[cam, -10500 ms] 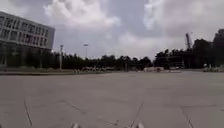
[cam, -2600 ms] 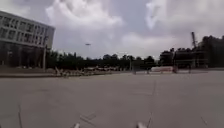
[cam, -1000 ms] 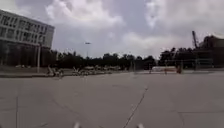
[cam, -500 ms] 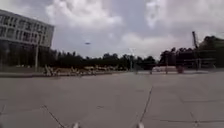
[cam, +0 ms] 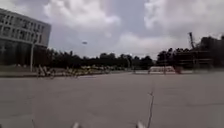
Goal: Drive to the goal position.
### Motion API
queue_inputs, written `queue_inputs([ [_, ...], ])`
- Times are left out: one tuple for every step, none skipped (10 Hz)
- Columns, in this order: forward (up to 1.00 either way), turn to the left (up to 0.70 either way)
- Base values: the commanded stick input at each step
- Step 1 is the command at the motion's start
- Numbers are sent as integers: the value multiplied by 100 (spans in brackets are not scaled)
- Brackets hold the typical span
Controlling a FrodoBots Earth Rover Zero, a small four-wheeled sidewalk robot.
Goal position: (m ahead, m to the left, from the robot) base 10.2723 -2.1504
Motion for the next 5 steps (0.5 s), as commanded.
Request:
queue_inputs([
  [60,-15],
  [60,-15],
  [60,-15],
  [60,-15],
  [60,-15],
])
